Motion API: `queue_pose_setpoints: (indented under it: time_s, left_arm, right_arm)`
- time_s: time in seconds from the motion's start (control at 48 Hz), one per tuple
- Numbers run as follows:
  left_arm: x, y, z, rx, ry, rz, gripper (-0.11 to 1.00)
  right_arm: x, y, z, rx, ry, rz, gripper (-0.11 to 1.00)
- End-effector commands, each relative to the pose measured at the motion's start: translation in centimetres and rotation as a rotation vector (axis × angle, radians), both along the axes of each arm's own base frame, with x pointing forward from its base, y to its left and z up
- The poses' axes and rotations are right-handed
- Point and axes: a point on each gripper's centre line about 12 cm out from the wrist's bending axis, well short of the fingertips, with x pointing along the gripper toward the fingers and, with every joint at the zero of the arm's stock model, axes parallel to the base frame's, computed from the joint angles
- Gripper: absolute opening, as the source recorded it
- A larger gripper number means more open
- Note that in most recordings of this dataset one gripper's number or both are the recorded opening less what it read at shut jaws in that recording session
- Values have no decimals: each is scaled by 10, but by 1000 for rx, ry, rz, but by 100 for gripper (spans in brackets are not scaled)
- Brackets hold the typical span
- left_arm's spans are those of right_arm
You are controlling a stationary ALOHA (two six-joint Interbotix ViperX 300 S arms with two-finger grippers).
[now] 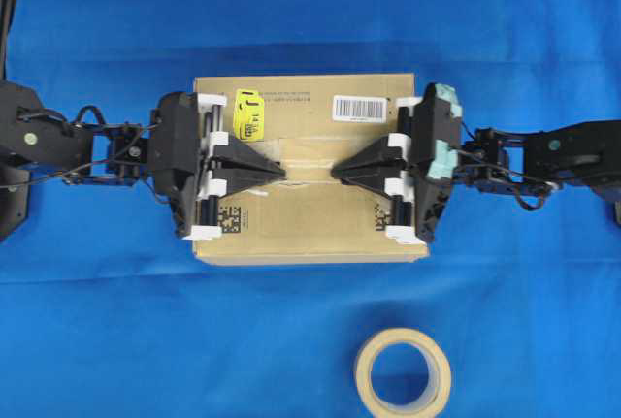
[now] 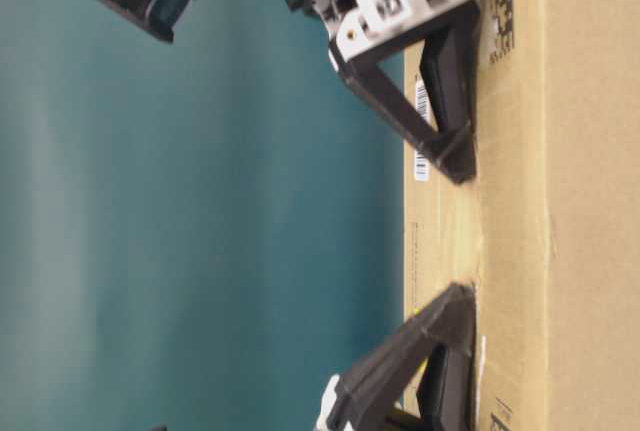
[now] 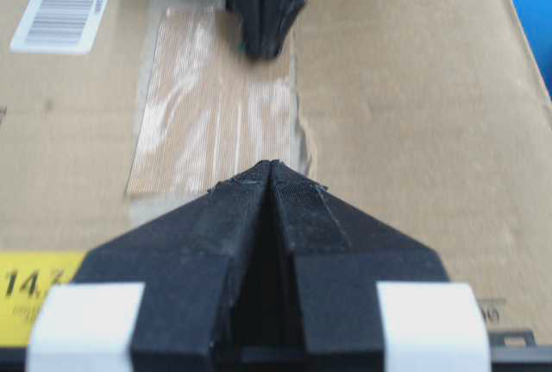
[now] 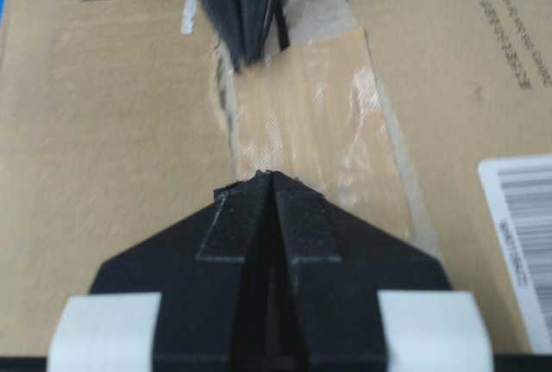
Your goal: Apply tape along the seams of the closed cardboard box to seal it securely.
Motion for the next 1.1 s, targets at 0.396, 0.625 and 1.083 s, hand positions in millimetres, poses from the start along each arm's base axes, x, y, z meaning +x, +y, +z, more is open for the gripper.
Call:
queue_pose_setpoints:
  time_s: [0.396,0.625,1.083]
  left_arm:
    - [-16,0,12,-6,-11,2,0]
    - [-22,0,69,0,-121,-6,0]
    - [-98,1,116,-5,-250,-8,0]
  right_arm:
    - [-17,10,25,2,-57,33,0]
    - [-36,-1,82,-1,-210,16,0]
    - [-107,-5,123,-85,-290,75,0]
